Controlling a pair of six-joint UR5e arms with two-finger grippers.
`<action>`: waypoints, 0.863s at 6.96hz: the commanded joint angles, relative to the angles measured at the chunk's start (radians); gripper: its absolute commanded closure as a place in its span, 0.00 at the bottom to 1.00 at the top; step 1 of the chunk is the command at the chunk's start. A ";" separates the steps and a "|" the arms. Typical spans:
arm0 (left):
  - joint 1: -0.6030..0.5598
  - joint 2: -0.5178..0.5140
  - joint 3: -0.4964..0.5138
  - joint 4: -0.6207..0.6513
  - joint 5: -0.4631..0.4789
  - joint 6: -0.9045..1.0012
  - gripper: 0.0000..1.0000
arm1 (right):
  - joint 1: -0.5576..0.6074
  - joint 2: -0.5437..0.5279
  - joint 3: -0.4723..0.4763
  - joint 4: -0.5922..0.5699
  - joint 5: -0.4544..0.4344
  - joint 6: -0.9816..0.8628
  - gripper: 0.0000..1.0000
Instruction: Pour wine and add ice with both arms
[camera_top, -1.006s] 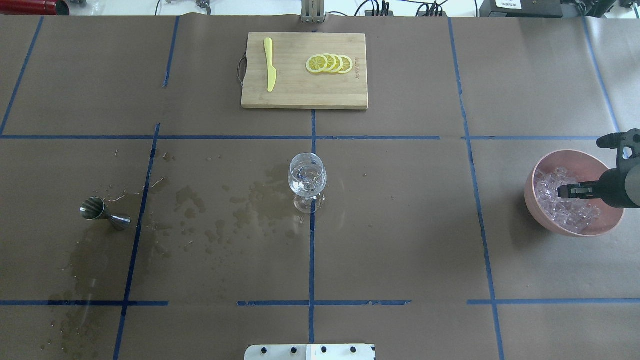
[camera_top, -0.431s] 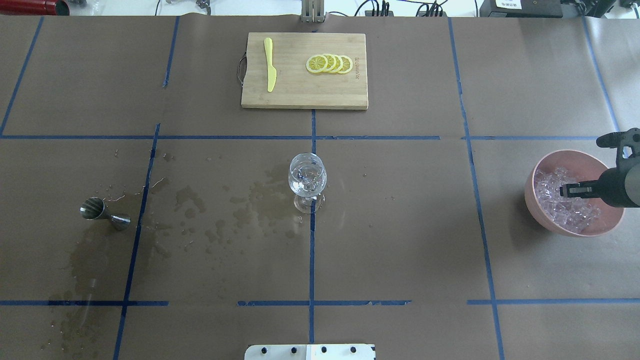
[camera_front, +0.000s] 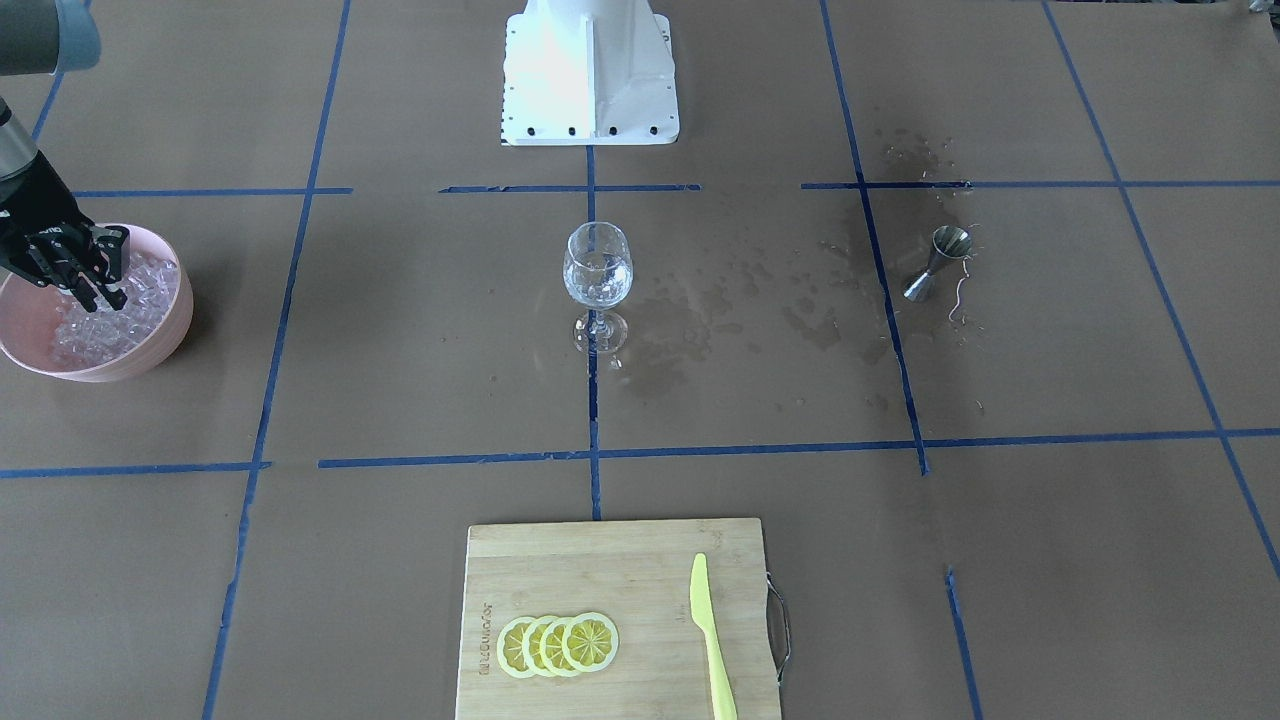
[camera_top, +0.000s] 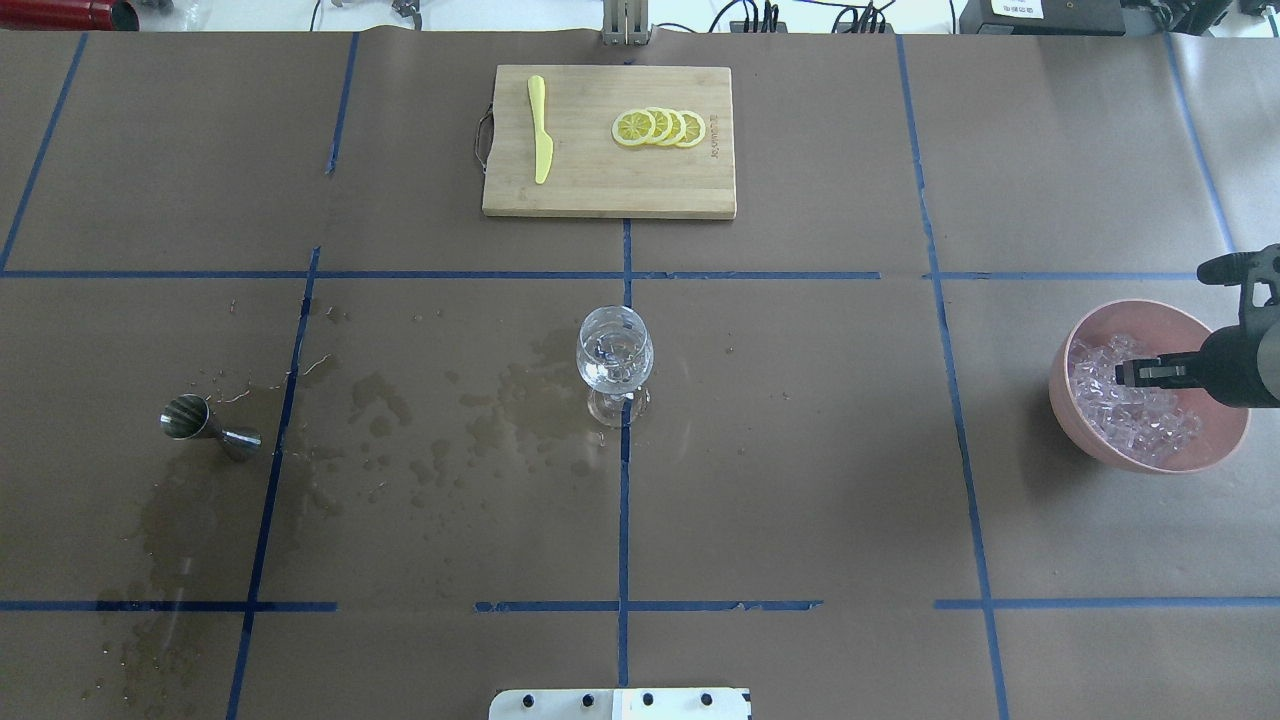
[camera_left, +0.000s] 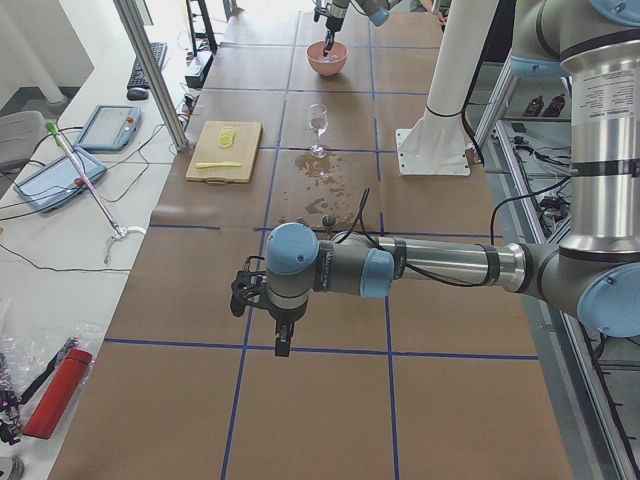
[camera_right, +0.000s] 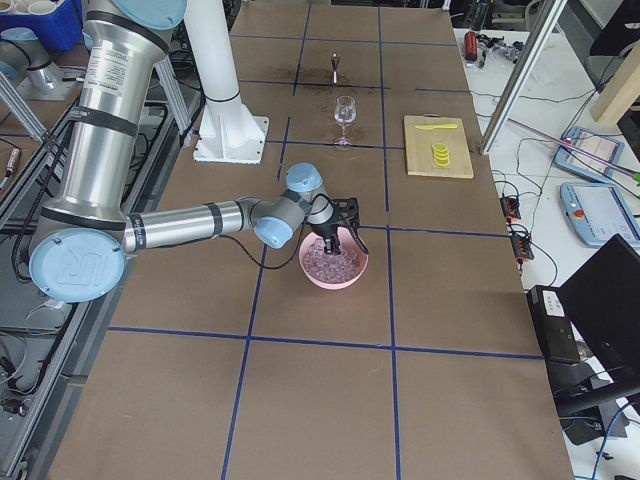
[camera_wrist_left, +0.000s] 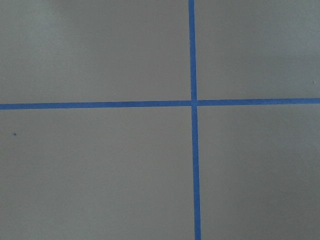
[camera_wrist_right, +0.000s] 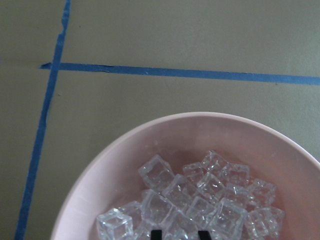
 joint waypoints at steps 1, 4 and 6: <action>0.000 0.000 0.000 0.000 0.000 0.000 0.00 | 0.090 -0.002 0.096 -0.008 0.106 -0.014 1.00; 0.000 -0.002 -0.002 0.000 0.002 0.000 0.00 | 0.100 0.201 0.138 -0.201 0.145 -0.015 1.00; 0.000 0.000 -0.006 0.003 0.002 0.002 0.00 | 0.072 0.421 0.158 -0.496 0.139 -0.006 1.00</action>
